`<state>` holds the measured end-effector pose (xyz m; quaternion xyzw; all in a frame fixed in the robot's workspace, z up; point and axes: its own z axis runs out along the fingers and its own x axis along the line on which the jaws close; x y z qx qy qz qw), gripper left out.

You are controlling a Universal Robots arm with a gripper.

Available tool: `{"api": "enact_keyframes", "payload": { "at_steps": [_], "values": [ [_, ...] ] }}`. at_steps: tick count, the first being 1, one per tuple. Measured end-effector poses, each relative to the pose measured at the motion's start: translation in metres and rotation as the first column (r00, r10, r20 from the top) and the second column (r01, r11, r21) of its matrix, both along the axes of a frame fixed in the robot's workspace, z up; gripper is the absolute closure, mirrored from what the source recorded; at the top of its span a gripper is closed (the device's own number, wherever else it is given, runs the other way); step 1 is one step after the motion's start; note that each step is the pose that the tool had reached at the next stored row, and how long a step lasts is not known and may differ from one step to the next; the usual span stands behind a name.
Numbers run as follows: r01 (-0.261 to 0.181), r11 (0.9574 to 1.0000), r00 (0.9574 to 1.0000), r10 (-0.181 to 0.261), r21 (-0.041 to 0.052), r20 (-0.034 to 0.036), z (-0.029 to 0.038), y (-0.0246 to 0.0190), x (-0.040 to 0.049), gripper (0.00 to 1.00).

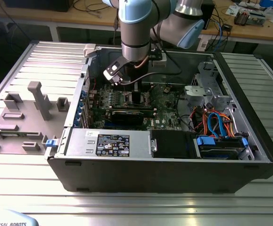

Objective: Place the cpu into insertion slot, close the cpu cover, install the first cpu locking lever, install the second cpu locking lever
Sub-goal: 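Place the cpu into insertion slot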

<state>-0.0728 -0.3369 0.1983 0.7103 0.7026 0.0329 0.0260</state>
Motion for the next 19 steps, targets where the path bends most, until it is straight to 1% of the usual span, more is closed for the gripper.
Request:
{"api": "enact_keyframes", "payload": {
  "at_steps": [3,6,7,8,9,12,15,16,17,19],
  "values": [
    [0.000,1.0000,1.0000,0.000,-0.0001,-0.0035,0.0053,0.0000,0.0001,0.39],
    [0.000,1.0000,0.9999,0.000,0.0000,-0.0116,0.0140,0.0000,0.0003,0.39],
    [0.000,1.0000,0.9998,0.000,0.0000,-0.0208,0.0195,0.0000,0.0006,0.47],
    [0.000,1.0000,0.9997,0.000,0.0000,-0.0257,0.0217,0.0000,0.0009,0.47],
    [0.000,1.0000,0.9996,0.000,0.0000,-0.0297,0.0234,0.0000,0.0011,0.47],
    [0.000,1.0000,0.9992,0.000,0.0002,-0.0391,0.0254,0.0000,0.0022,0.65],
    [0.000,1.0000,0.9992,0.000,-0.0001,-0.0402,0.0255,0.0000,0.0022,0.83],
    [0.000,1.0000,0.9992,0.000,0.0000,-0.0402,0.0255,0.0000,0.0022,0.83],
    [0.000,1.0000,0.9992,0.000,0.0000,-0.0402,0.0255,0.0000,0.0023,0.89],
    [0.000,1.0000,0.9992,0.000,0.0000,-0.0404,0.0255,0.0000,0.0023,0.89]
  ]
}}
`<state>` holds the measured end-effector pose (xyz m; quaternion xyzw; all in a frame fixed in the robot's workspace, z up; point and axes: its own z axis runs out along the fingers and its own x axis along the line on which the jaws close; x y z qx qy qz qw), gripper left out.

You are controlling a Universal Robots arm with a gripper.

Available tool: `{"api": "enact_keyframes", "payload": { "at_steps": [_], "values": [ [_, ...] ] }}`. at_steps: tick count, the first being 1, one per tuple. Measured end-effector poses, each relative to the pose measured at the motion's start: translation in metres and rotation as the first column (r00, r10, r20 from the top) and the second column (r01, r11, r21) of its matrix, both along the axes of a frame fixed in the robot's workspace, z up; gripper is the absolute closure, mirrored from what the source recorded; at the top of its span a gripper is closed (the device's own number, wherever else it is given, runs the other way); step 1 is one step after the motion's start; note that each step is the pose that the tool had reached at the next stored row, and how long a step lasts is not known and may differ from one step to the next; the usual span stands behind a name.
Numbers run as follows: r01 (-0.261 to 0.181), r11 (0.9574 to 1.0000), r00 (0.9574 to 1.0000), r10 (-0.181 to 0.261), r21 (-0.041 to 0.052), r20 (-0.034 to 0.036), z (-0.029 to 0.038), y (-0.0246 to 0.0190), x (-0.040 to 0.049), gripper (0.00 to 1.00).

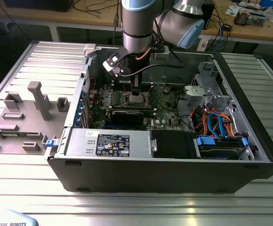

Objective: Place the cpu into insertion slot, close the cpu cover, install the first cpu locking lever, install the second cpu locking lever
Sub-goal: 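Place the cpu into insertion slot, then close the cpu cover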

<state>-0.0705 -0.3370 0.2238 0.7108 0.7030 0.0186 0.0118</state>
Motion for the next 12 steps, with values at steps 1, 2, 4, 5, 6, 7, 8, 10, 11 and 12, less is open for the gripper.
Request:
{"api": "enact_keyframes", "payload": {
  "at_steps": [1,2,4,5,6,7,8,10,11,12],
  "values": [
    [0.000,1.0000,1.0000,0.000,0.0003,-0.0001,0.0000,0.0000,0.0000,0.89],
    [0.000,1.0000,1.0000,0.000,0.0002,-0.0001,0.0000,0.0000,0.0000,0.89],
    [0.000,1.0000,1.0000,0.000,-0.0003,0.0000,0.0000,0.0000,0.0000,0.89],
    [0.000,1.0000,1.0000,0.000,-0.0007,-0.0001,0.0000,0.0000,0.0000,0.89],
    [0.000,1.0000,1.0000,0.000,-0.0008,0.0000,0.0000,0.0000,0.0000,0.89],
    [0.000,1.0000,1.0000,0.000,-0.0008,-0.0001,0.0000,0.0000,0.0000,0.89],
    [0.000,1.0000,1.0000,0.000,-0.0009,0.0000,0.0000,0.0000,0.0000,0.89],
    [0.000,1.0000,1.0000,0.000,-0.0011,-0.0001,0.0000,0.0000,0.0000,0.89],
    [0.000,1.0000,1.0000,0.000,-0.0011,-0.0001,0.0000,0.0000,0.0000,0.89],
    [0.000,1.0000,1.0000,0.000,-0.0012,-0.0001,0.0000,0.0000,0.0000,0.89]
  ]
}}
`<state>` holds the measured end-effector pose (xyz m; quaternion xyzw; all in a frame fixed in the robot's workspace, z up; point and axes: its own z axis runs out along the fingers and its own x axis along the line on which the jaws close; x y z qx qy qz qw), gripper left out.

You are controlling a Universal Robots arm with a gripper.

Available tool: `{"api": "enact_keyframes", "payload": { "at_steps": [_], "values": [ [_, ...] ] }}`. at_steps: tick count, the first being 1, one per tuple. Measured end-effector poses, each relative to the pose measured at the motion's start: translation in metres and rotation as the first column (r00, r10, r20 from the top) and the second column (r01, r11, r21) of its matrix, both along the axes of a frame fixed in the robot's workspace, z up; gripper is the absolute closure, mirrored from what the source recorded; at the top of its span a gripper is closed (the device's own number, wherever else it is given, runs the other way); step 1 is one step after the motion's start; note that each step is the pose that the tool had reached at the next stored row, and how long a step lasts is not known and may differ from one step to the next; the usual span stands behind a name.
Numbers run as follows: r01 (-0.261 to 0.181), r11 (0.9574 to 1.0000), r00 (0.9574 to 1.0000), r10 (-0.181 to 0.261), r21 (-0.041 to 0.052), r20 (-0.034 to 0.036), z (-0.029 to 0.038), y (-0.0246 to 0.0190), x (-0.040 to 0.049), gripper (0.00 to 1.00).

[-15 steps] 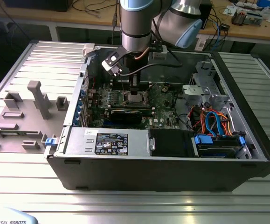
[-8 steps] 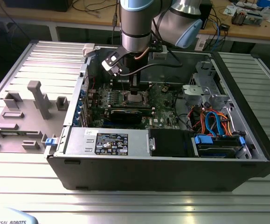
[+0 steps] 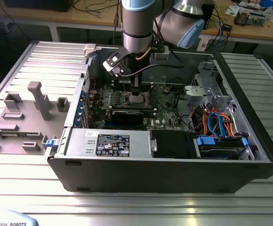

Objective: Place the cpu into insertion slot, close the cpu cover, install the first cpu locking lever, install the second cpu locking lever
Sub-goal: 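Close the cpu cover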

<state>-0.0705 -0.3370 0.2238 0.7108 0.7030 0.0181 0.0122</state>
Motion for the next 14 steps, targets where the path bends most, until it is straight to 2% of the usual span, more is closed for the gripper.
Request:
{"api": "enact_keyframes", "payload": {
  "at_steps": [4,6,10,12,14],
  "values": [
    [0.000,1.0000,1.0000,0.000,-0.0002,-0.0004,0.0000,0.0000,0.0002,0.89],
    [0.000,1.0000,1.0000,0.000,-0.0001,-0.0053,0.0000,0.0000,0.0022,0.89],
    [-0.002,1.0000,1.0000,0.002,-0.0003,-0.0054,0.0000,0.0000,0.0024,0.89],
    [-0.034,0.9994,0.9994,0.034,-0.0004,-0.0053,0.0000,0.0001,0.0025,0.89],
    [-0.035,0.9994,0.9994,0.035,-0.0005,-0.0054,0.0000,0.0000,0.0025,0.89]
  ]
}}
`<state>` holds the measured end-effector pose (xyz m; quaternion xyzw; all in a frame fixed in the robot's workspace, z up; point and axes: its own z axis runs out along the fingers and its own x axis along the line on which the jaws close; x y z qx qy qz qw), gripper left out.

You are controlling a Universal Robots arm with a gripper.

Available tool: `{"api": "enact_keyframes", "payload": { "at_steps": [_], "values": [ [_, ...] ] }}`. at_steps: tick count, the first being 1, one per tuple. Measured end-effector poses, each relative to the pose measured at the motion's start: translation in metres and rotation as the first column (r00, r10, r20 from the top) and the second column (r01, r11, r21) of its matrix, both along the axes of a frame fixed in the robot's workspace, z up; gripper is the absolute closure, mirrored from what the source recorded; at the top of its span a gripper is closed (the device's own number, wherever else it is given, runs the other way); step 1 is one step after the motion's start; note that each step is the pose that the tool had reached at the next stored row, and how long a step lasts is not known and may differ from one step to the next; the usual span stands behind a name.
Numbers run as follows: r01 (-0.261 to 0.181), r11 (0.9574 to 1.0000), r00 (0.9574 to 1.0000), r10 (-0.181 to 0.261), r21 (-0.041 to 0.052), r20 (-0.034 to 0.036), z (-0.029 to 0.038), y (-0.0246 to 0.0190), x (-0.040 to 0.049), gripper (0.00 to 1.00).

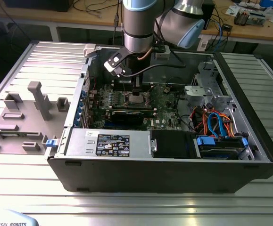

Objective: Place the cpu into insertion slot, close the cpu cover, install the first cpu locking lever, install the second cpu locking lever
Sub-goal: 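Close the cpu cover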

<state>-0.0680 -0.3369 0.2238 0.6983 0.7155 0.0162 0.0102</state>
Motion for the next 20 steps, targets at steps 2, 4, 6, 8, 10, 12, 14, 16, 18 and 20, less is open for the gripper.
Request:
{"api": "enact_keyframes", "payload": {
  "at_steps": [2,4,6,8,10,12,14,16,18,20],
  "values": [
    [0.000,1.0000,1.0000,0.000,0.0000,0.0001,0.0000,0.0000,0.0000,0.89],
    [0.000,1.0000,1.0000,0.000,-0.0002,-0.0001,0.0028,0.0000,0.0000,0.89],
    [0.000,1.0000,1.0000,0.000,-0.0002,-0.0002,0.0062,0.0000,0.0000,0.89],
    [0.000,1.0000,1.0000,0.000,-0.0005,-0.0002,0.0086,0.0000,0.0000,0.89],
    [0.000,1.0000,1.0000,0.000,-0.0034,-0.0035,0.0099,0.0000,0.0029,0.89],
    [0.000,1.0000,1.0000,0.000,-0.0034,-0.0035,0.0099,0.0000,0.0035,0.89],
    [0.000,1.0000,1.0000,0.000,-0.0034,-0.0035,0.0099,0.0000,0.0038,0.89],
    [0.000,1.0000,1.0000,0.000,-0.0037,-0.0036,0.0105,0.0000,0.0038,0.89],
    [0.000,1.0000,1.0000,0.000,-0.0035,-0.0035,0.0120,0.0000,0.0038,0.89],
    [0.000,1.0000,1.0000,0.000,-0.0036,-0.0036,0.0135,0.0000,0.0038,0.89]
  ]
}}
